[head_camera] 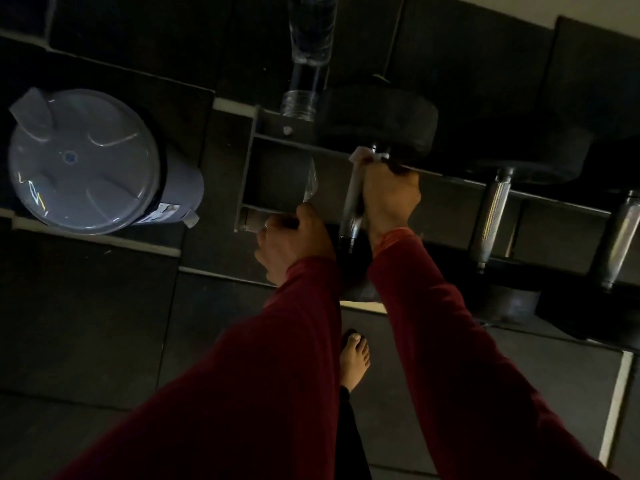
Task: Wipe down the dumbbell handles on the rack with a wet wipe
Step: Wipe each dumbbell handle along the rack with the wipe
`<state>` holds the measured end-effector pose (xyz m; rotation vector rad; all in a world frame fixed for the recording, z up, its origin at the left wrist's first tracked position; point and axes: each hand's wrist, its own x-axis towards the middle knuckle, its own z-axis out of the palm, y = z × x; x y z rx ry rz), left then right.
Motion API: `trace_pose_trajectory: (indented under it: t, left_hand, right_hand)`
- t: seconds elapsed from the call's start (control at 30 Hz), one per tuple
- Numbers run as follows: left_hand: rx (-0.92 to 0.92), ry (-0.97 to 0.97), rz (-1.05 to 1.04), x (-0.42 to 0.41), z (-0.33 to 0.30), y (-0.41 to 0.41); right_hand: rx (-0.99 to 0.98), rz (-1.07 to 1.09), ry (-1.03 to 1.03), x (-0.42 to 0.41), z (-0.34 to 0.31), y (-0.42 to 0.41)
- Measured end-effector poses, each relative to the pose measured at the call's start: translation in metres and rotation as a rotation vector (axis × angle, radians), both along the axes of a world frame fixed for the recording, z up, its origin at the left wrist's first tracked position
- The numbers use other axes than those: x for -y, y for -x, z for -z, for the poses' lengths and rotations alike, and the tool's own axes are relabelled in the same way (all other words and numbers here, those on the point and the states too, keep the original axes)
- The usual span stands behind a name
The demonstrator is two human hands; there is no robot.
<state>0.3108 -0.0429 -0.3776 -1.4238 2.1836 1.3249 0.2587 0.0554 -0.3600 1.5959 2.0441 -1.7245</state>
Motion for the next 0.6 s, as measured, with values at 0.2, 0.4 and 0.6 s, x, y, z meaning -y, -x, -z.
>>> trace_pose_trajectory:
  t: [0.2,0.4,0.6]
  left_hand:
    - [0.004,-0.018,0.0,0.001,0.003,0.0]
    - [0.006,-0.036,0.025,0.002,0.005,-0.001]
    - [-0.001,-0.032,-0.006,0.001,0.006,-0.001]
  right_hand:
    - [-0.042,-0.228,-0.362,-0.002,0.005,-0.002]
    - [-0.047,-0.19,-0.253,-0.001,0.005,-0.001]
    - [-0.018,-0.231,-0.077,-0.011,-0.004,-0.006]
